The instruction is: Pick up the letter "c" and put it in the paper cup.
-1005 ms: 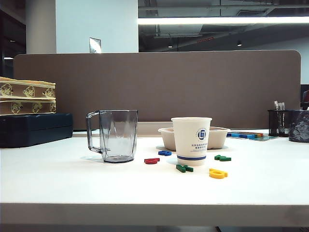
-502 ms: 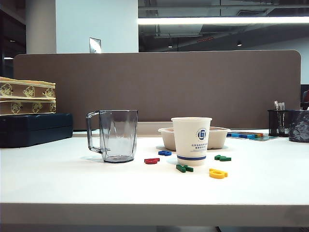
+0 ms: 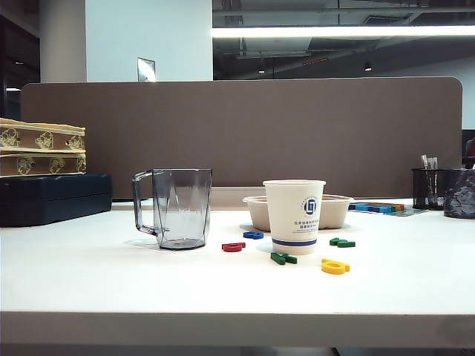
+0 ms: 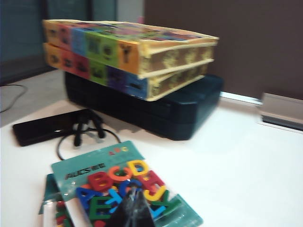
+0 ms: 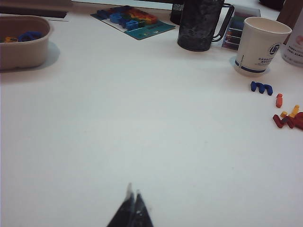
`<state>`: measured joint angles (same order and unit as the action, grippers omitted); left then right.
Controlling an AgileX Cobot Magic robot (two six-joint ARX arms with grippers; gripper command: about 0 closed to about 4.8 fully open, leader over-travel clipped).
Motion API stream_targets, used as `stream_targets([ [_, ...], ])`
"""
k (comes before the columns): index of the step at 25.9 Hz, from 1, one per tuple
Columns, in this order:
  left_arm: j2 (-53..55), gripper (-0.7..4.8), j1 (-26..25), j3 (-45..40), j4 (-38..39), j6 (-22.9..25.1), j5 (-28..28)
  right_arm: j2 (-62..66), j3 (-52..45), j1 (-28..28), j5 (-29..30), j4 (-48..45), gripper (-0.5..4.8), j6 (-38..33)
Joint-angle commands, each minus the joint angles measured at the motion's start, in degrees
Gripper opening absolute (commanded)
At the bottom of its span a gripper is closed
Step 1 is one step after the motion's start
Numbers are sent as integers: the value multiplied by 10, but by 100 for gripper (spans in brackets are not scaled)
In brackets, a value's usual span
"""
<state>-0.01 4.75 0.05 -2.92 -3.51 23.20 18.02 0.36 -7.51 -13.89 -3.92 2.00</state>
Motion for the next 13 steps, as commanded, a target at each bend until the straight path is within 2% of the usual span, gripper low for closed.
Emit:
stream_targets([
  [1,1,-5,-15,2,-5,0,-1,0,-4,0,-1,-6,0,-1],
  [13,1,-5,-32,2,-5,0,-1,0,-4,0,-1,-6,0,-1],
])
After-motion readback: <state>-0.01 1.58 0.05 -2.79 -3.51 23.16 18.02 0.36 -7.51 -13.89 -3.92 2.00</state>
